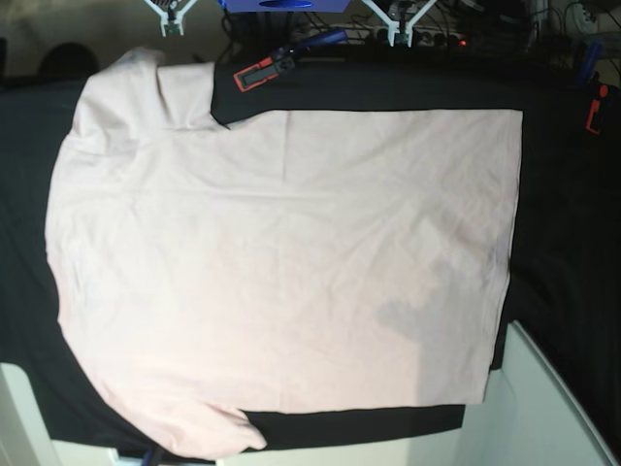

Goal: Fold the T-shirt properly
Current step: 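Lower both grippers toward the shirt's shoulder corners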

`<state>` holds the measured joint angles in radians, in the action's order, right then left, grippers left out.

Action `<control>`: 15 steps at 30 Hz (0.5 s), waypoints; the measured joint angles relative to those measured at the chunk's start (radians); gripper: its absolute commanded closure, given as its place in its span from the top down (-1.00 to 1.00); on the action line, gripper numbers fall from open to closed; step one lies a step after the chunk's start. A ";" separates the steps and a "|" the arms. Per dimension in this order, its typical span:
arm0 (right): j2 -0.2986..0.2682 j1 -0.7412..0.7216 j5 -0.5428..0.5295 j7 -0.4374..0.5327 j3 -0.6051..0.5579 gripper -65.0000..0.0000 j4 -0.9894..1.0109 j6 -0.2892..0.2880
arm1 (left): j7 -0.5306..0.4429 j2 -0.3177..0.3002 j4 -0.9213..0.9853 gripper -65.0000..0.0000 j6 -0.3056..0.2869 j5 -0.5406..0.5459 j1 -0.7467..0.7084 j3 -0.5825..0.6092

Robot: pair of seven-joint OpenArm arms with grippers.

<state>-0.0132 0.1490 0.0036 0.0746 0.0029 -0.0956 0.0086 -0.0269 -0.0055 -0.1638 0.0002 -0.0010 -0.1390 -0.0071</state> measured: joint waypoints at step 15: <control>0.000 0.059 0.000 -0.003 -0.001 -0.69 -0.144 0.000 | -0.003 0.000 0.000 -0.96 0.000 0.002 0.000 0.002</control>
<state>-0.0135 0.2081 0.0036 0.0715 0.0017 -0.2394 0.0086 -0.0303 -0.0055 -0.1638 0.0002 0.0006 -0.1390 -0.0051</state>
